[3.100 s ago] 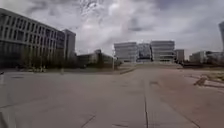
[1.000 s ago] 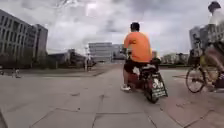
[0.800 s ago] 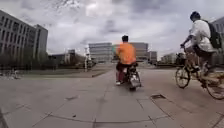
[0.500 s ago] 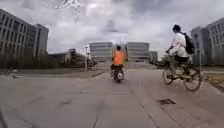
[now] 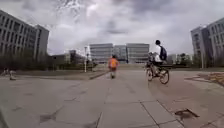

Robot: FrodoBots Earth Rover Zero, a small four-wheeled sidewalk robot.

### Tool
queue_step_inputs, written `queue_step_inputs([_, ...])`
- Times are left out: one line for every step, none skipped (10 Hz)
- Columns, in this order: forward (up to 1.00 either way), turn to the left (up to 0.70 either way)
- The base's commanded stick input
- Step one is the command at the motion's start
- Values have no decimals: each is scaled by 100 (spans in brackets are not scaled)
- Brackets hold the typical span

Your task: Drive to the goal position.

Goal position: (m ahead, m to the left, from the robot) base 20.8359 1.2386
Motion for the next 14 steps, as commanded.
queue_step_inputs([100, 0])
queue_step_inputs([100, 0])
queue_step_inputs([100, 0])
queue_step_inputs([100, 0])
queue_step_inputs([100, 0])
queue_step_inputs([100, 0])
queue_step_inputs([100, 0])
queue_step_inputs([100, 0])
queue_step_inputs([100, 0])
queue_step_inputs([100, 0])
queue_step_inputs([100, 0])
queue_step_inputs([100, 0])
queue_step_inputs([100, 0])
queue_step_inputs([100, 0])
